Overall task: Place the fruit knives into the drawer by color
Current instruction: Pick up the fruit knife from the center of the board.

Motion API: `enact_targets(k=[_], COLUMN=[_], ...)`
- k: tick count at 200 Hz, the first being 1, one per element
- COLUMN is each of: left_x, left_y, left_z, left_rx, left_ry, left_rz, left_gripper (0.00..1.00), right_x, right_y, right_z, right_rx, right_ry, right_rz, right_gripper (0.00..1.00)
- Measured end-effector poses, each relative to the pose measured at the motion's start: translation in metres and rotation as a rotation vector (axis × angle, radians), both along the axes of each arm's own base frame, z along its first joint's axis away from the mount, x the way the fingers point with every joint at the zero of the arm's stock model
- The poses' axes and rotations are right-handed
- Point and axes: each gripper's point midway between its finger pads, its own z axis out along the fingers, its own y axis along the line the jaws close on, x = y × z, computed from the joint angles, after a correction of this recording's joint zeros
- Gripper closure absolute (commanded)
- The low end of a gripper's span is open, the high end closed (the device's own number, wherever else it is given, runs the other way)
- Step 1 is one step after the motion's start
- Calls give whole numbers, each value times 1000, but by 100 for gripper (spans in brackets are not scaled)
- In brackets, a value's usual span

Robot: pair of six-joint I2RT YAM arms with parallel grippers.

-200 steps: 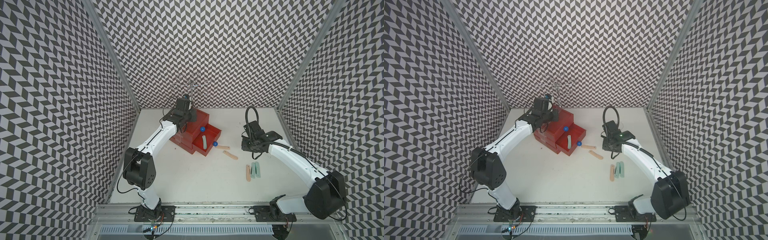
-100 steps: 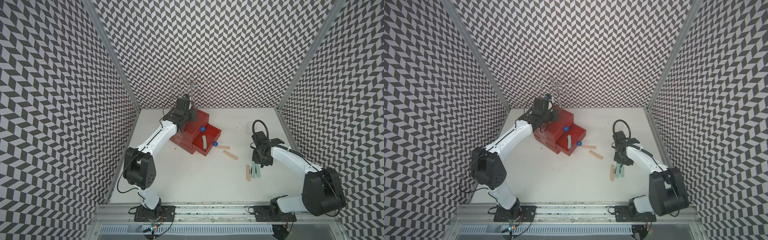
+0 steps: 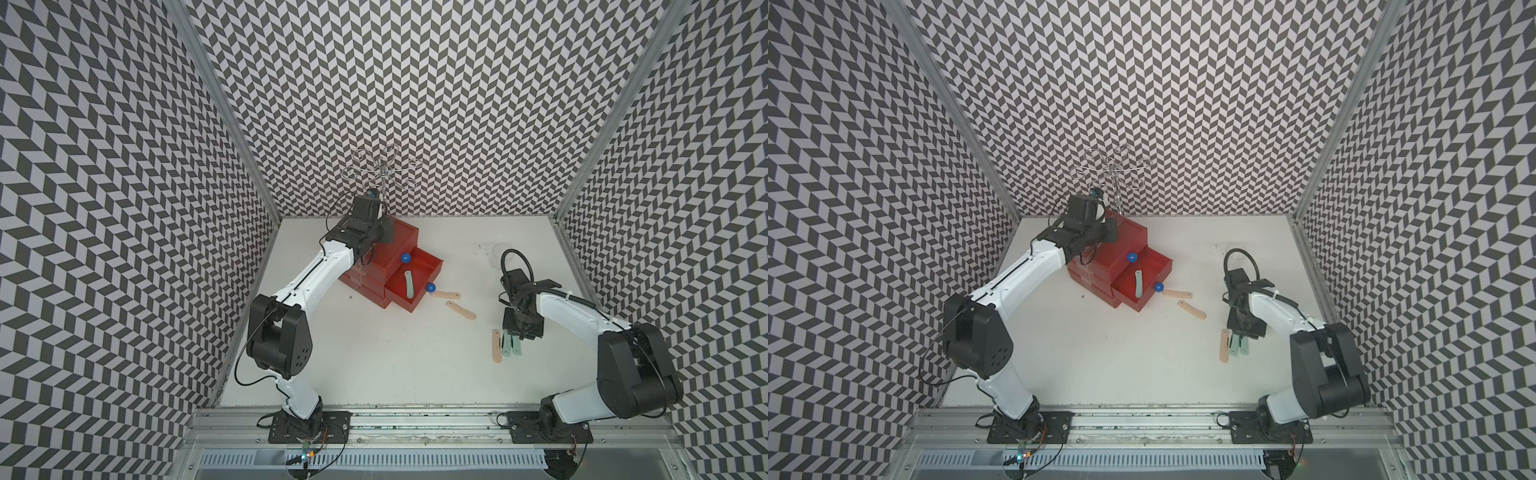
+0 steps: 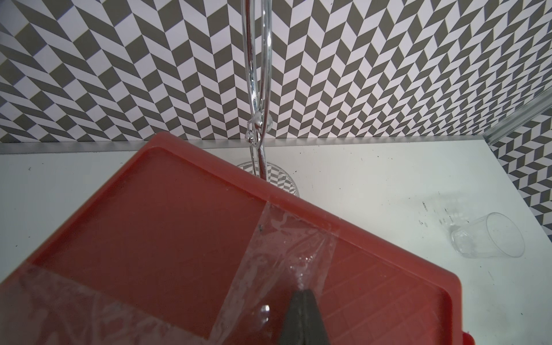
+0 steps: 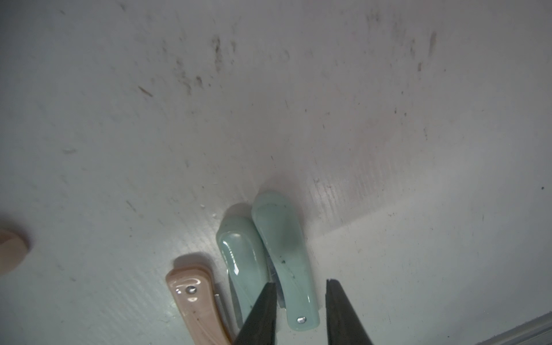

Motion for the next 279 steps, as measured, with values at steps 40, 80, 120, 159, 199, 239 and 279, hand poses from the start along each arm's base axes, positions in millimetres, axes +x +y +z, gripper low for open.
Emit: enact_targets(k=[40,80,120,159,199,239,279], left_x=[0,0,0,0,0,0,0], left_y=[-1,-1,-1,-1,-1,-1,-1], left_z=[0,-1,0,0,0,0,0], left_rx=[-2,-2,-3,-4,-7,-8,-8], left_ry=[1,1,1,1,2,3,2], left_rz=[-3,-3,-4,-5,-8,-9,-9], left_gripper=[100,100,100,100,100,100,100], right_x=[-1,-4,-12,-13,-13,-13,-10], right_y=[2,3,2,2,6,9,15], right_z=[-1,-7,-19,-24,-26,-26,-26], right_rx=[14,17,5,6,31,48,85], right_ry=[6,31,88,107,105,98,92], right_rz=[0,1,0,1,8,6,5], right_gripper=[68,67,67,67,68,71,74])
